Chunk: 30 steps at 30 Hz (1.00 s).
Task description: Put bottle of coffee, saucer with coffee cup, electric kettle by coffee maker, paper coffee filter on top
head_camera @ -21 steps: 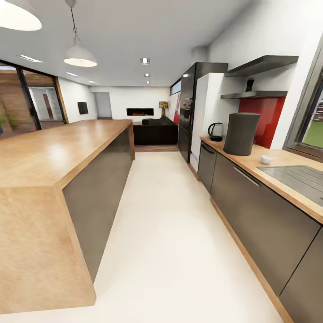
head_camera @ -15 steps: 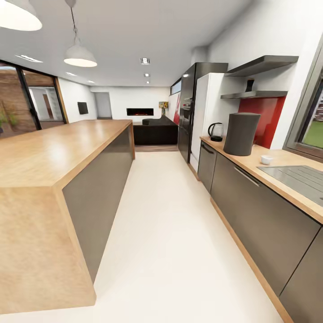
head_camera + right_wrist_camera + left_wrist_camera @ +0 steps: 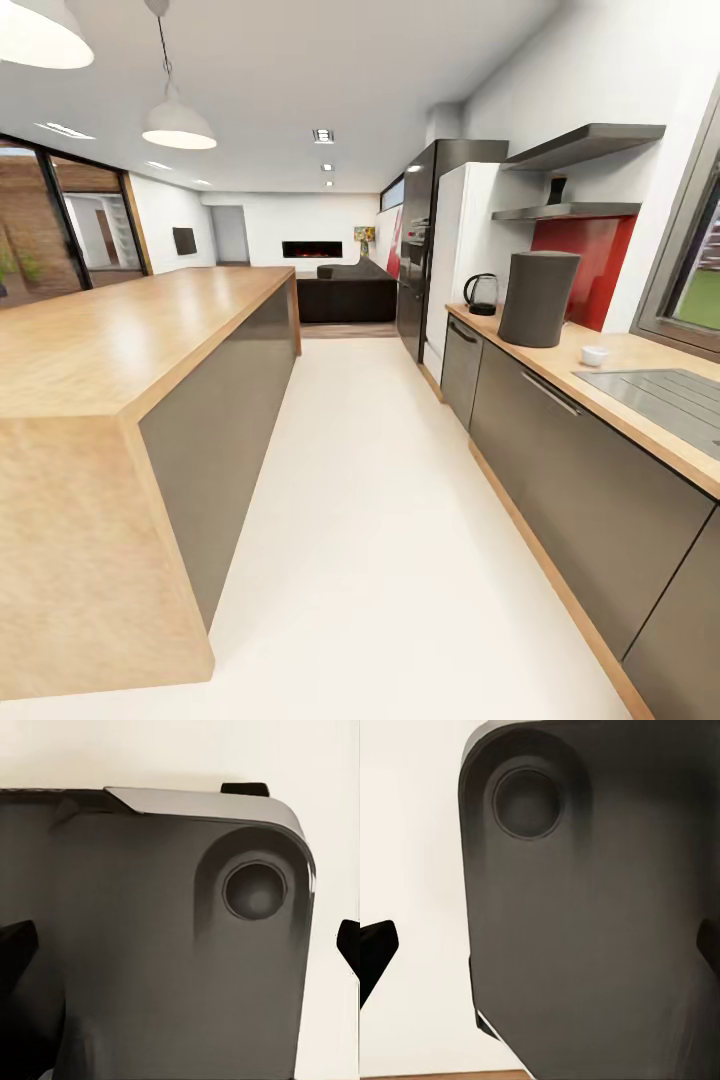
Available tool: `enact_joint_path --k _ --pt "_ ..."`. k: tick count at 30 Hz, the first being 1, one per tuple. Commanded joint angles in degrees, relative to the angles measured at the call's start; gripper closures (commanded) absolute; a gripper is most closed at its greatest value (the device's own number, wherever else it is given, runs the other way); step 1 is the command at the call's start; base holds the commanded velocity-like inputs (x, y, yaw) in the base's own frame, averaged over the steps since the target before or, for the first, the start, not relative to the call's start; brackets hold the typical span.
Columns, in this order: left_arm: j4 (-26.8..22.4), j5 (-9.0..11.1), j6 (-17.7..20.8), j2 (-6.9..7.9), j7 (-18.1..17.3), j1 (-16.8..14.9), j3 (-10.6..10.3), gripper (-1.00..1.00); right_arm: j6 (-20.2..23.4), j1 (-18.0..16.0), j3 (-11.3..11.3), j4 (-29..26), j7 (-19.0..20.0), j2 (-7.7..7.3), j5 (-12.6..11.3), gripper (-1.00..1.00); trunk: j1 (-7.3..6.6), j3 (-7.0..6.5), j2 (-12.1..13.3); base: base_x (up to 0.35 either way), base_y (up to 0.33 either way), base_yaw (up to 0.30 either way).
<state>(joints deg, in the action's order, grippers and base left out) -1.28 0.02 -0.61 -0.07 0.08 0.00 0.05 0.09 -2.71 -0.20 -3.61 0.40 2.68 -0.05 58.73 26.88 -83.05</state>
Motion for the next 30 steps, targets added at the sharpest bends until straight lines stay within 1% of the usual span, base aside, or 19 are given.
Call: enact_joint_path --k 1,8,21,30 --pt "0.0 -0.1 0.0 -0.03 0.0 0.0 -0.1 -1.0 0.0 0.0 0.0 -0.4 0.0 -0.14 0.0 -1.0 0.0 0.05 0.0 0.0 0.0 0.0" --pt "-0.1 -0.1 -0.1 -0.3 -0.2 0.0 -0.2 -1.0 0.0 0.0 0.0 -1.5 0.0 -0.43 0.0 -1.0 0.0 0.05 0.0 0.0 0.0 0.0" --pt "-0.1 0.1 -0.1 -0.28 0.0 0.0 -0.1 -1.0 0.0 0.0 0.0 -1.5 -0.1 -0.73 0.0 -1.0 -2.86 -2.28 5.2 0.0 0.0 -0.014" --pt "-0.1 0.1 0.0 -0.28 0.0 0.0 -0.1 -1.0 0.0 0.0 0.0 -1.5 -0.1 -0.73 0.0 -1.0 -4.83 -3.9 8.8 0.0 0.0 -0.224"
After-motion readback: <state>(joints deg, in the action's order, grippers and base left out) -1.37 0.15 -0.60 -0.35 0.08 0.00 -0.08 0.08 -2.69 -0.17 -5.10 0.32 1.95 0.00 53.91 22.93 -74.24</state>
